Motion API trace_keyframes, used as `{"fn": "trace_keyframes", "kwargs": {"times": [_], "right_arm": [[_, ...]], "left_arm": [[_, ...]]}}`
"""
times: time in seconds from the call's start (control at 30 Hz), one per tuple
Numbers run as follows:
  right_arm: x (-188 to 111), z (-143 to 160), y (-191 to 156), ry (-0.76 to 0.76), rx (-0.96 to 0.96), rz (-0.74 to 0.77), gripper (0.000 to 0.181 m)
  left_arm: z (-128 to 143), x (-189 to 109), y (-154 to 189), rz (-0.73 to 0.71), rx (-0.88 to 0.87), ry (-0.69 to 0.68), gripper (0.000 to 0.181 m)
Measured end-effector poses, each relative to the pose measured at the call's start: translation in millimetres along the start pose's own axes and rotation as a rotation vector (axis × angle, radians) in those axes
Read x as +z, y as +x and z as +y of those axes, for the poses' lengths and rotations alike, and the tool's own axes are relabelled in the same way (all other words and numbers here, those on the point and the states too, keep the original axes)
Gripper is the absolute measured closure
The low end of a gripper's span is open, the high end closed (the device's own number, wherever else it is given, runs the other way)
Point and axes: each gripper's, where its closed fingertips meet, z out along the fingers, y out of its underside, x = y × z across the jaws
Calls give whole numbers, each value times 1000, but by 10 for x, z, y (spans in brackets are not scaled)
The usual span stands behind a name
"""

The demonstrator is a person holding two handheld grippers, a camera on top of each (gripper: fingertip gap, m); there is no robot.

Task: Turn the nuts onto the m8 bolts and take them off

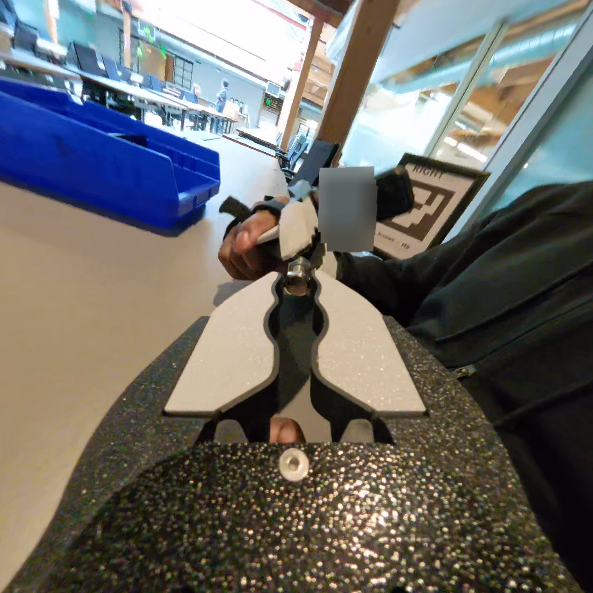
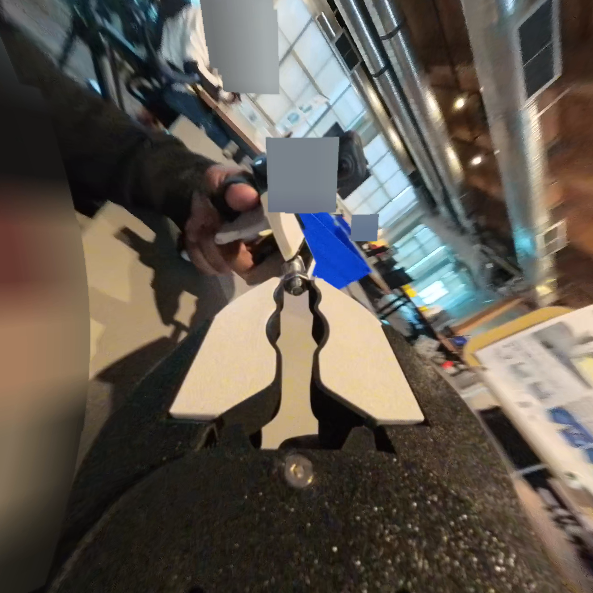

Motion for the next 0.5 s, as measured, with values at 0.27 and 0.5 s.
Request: {"fn": "trace_keyframes", "kwargs": {"times": [0.27,0.5], "right_arm": [[-44,-174,159,114,297,9,149],[-15,-102,160,74,455,-37,155]], "left_arm": [[-184,-31,7,-140,337,68,166],[-196,-10,45,-160,428,65,166]]}}
